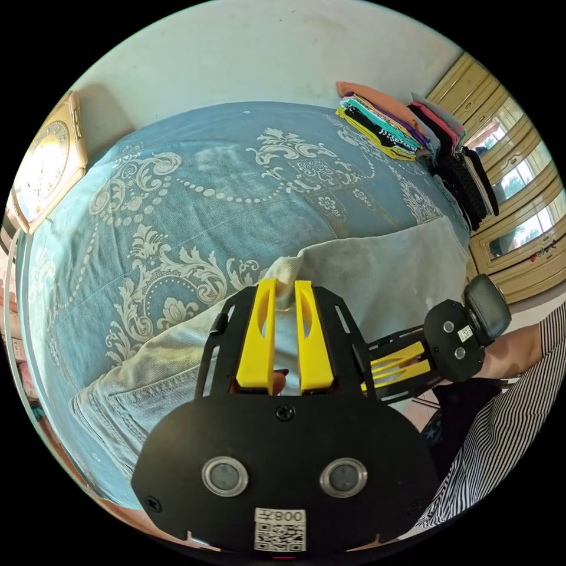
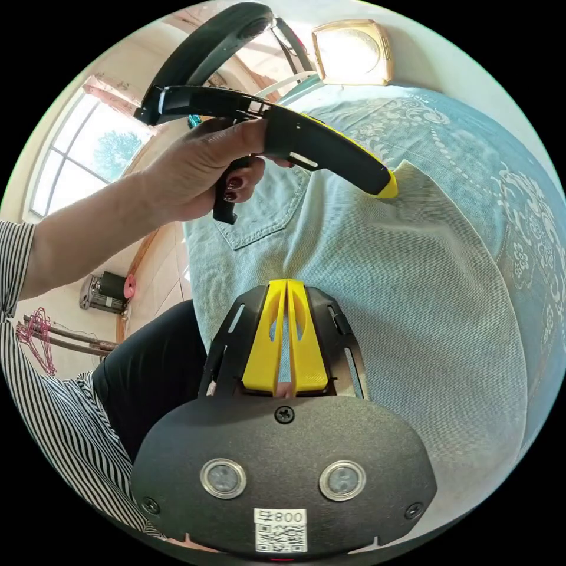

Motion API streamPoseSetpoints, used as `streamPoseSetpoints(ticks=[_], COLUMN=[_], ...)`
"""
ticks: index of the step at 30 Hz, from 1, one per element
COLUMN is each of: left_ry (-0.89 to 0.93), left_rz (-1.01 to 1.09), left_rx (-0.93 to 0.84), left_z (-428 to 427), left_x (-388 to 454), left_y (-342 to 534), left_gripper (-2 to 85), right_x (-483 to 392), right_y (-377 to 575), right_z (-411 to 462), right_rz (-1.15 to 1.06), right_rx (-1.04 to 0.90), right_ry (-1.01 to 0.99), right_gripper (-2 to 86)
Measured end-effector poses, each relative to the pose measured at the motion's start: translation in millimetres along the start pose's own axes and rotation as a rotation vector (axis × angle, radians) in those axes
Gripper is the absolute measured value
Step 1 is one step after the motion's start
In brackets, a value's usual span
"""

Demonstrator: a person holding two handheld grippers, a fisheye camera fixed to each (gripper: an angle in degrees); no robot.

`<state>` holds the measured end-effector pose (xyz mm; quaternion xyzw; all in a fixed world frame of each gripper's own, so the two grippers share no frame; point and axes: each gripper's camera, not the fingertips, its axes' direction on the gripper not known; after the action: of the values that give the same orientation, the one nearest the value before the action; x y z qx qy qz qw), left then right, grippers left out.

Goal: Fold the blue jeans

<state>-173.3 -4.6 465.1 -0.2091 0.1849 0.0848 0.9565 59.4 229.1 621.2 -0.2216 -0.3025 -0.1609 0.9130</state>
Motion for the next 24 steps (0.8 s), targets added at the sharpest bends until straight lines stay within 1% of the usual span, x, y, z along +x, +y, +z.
streamPoseSetpoints(ticks=[3,4,6,8,11,12,14,15,17,19,24], left_ry=[0.003,0.001,-0.007,-0.041,-0.076,-0.079,-0.096,-0.100,-0.114,-0.110,-0.103], left_rz=[-0.020,-0.020,-0.010,0.023,0.046,0.048,0.060,0.063,0.075,0.075,0.079], left_rx=[0.051,0.085,0.125,0.158,0.178,0.182,0.193,0.194,0.193,0.193,0.202], left_z=[-14,-23,-38,-55,-70,-73,-83,-85,-91,-96,-106], left_x=[-11,-14,-17,-16,-16,-17,-21,-22,-26,-32,-47], left_y=[24,34,51,72,94,98,112,116,127,135,154], left_gripper=[4.8,4.5,4.2,3.9,3.7,3.7,3.6,3.6,3.5,3.5,3.4], right_x=[-3,1,14,35,53,55,61,62,66,67,78], right_y=[-24,-31,-40,-57,-91,-99,-131,-138,-161,-171,-189], right_z=[18,14,-5,-32,-42,-38,-9,1,38,57,85], right_rz=[-0.050,-0.051,-0.015,0.025,-0.008,-0.024,-0.074,-0.091,-0.169,-0.214,-0.229], right_rx=[-0.064,-0.049,0.065,0.206,0.275,0.264,0.169,0.136,0.005,-0.052,-0.054], right_ry=[-0.043,-0.091,-0.104,-0.022,0.033,0.051,0.140,0.146,0.103,0.068,0.059], right_gripper=[0.2,0.2,0.1,0.3,1.1,1.5,3.5,4.1,6.5,7.1,8.0])
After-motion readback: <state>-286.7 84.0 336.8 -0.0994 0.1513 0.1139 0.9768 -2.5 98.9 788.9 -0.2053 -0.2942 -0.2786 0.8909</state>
